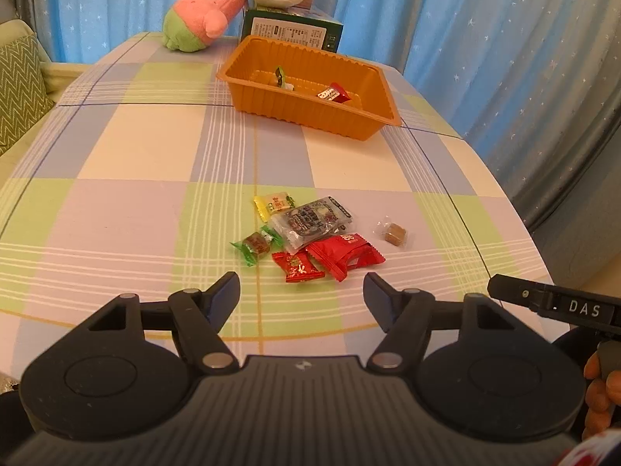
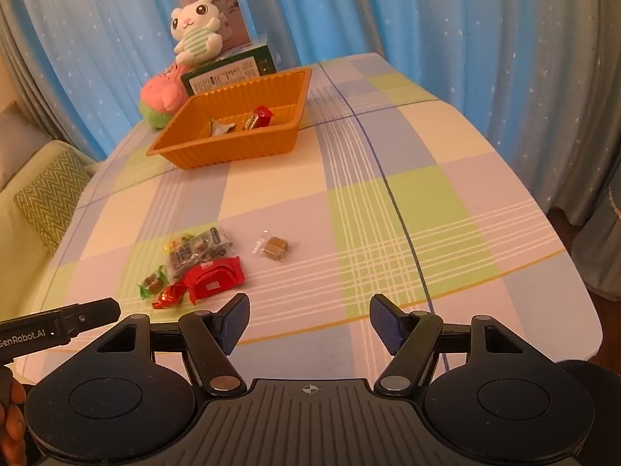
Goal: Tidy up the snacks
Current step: 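Move both open tools back over the remaining snack pile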
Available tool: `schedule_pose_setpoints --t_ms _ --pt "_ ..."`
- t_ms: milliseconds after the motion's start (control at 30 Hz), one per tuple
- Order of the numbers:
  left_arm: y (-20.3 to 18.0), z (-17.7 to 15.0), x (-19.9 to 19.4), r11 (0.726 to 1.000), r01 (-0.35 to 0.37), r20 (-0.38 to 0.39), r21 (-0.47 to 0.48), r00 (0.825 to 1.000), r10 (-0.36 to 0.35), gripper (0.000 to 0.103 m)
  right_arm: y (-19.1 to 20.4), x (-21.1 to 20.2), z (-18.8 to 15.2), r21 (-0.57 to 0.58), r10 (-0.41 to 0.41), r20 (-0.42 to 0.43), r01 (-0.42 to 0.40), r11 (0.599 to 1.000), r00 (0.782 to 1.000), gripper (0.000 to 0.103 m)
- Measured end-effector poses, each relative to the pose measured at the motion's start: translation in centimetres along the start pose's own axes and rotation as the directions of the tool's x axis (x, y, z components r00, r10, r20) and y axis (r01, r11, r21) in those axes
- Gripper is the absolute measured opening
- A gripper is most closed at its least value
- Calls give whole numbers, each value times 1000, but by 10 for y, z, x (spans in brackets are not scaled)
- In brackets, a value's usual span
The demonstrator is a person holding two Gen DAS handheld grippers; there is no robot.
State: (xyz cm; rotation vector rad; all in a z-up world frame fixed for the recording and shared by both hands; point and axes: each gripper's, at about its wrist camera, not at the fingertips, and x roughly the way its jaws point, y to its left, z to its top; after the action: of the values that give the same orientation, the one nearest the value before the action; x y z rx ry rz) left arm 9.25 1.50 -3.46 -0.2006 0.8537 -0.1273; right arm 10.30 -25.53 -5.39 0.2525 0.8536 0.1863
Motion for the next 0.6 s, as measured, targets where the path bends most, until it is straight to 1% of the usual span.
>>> schedule_pose_setpoints --t_ms 167,233,367,433,467,600 --pt "3 1 21 1000 6 -8 -29 1000 -6 58 -5 16 2 -4 -1 -16 1 1000 1000 68" --pt "2 3 30 999 8 -12 -33 1000 -8 52 -8 23 3 -2 -1 -27 1 1000 1000 68" --pt "1 7 47 999 8 -21 -37 1000 -9 45 -12 38 5 6 1 -48 -1 1000 999 68" --pt "0 9 57 1000 6 -28 -30 1000 -7 38 -13 44 7 9 0 -55 0 1000 998 68" --pt "0 10 62 1000 4 -32 -26 999 -5 37 -13 47 7 9 0 -58 0 1000 998 68" --pt "0 13 78 1000 -4 -47 -23 999 3 26 -14 57 11 0 -5 -65 5 1000 998 68"
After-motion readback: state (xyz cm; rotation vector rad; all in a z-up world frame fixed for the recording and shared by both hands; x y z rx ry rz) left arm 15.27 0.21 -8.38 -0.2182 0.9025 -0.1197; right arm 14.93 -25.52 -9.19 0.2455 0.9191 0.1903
